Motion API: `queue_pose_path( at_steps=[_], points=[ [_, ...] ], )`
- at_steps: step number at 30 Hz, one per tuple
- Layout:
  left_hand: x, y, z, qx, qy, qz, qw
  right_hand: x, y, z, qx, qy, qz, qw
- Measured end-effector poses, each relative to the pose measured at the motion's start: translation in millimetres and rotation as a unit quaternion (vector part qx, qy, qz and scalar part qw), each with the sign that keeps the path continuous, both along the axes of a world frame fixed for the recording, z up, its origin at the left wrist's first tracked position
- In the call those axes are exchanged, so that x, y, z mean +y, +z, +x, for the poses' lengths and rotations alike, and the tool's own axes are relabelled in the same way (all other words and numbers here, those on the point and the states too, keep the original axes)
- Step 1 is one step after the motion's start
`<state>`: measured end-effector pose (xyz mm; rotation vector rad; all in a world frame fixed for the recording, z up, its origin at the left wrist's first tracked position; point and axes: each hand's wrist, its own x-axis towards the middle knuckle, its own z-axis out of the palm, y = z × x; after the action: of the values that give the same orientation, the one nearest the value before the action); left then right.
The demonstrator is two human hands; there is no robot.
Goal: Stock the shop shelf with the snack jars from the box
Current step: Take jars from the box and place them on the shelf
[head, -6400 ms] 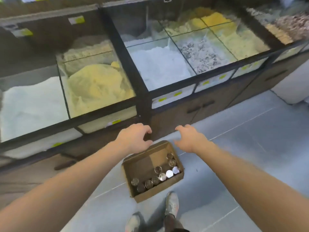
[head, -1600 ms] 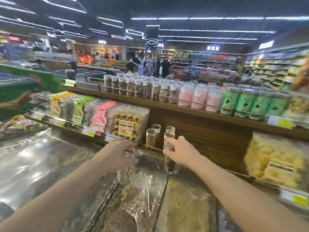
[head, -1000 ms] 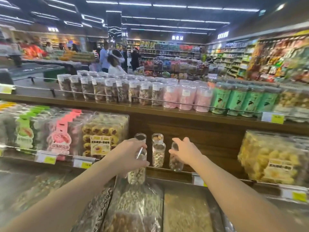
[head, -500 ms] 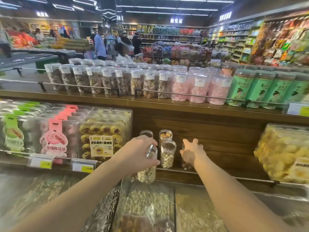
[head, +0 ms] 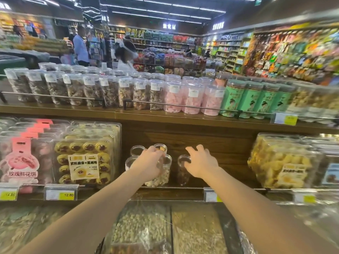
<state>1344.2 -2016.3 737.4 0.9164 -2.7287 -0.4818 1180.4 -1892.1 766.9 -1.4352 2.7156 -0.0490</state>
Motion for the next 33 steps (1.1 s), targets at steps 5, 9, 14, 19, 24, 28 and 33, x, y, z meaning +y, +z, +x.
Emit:
queue_pose_path(
  at_steps=[5,9,14,19,24,28,33],
  points=[
    [-15,-16,-18,-0.029,0.032,0.002,0.999,15,4,-2,0.009,-0.021,0.001,1.0],
    [-18,-29,-24,-0.069,0.049,-0.011,0.996,16,3,3,0.003,-0.029,0.009,1.0],
    [-15,-23,-17,-0.068,0.024,-0.035,0.997,14,1,10,0.003,-0.025,0.01,1.0],
    [-10,14,10,-0.031,0.016,-0.014,0.999,17,1,19,-0.004,-0.007,-0.004,1.0],
    [2,46,53,-0.072,0.024,-0.041,0.996,19,4,31,-0.009,0.013,-0.008,1.0],
    [20,60,87,-0.088,0.05,-0.047,0.994,14,14,52,-0.01,0.043,-0.023,0.999],
    [54,72,128,-0.096,0.099,-0.035,0.99,13,25,80,-0.011,0.098,-0.022,0.995]
  ],
)
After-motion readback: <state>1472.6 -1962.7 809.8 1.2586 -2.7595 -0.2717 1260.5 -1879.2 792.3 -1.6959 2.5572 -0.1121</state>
